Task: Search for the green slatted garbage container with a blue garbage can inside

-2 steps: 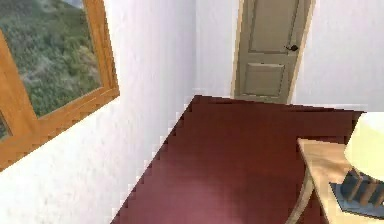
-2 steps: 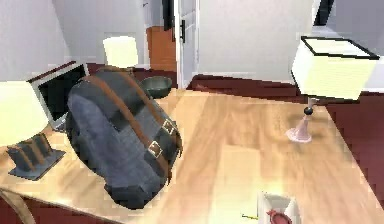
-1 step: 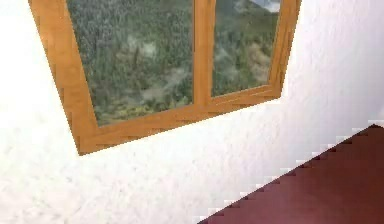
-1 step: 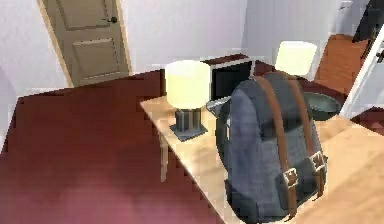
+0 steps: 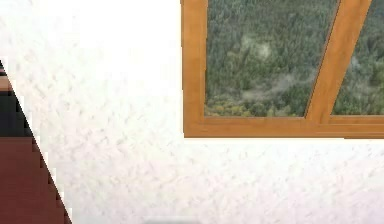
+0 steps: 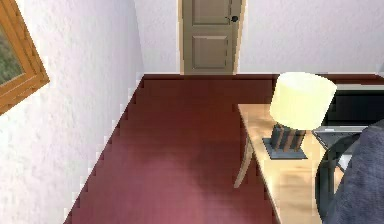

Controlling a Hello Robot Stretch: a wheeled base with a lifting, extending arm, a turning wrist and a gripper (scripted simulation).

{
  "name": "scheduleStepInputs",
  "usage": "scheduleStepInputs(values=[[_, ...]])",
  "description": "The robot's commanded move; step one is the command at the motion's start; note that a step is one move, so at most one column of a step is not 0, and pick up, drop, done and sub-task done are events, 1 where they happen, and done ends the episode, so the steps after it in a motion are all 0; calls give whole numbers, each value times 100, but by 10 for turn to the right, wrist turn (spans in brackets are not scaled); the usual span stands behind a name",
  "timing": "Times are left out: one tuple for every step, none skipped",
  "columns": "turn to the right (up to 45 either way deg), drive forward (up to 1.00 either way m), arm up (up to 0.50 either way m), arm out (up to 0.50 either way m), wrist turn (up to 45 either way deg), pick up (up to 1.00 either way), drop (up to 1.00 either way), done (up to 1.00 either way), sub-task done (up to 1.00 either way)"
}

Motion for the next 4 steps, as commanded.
scheduleStepInputs(values=[[0,10,0,0,0,0,0,0,0],[450,0,0,0,0,0,0,0,0],[420,0,0,0,0,0,0,0,0],[0,100,0,0,0,0,0,0,0]])
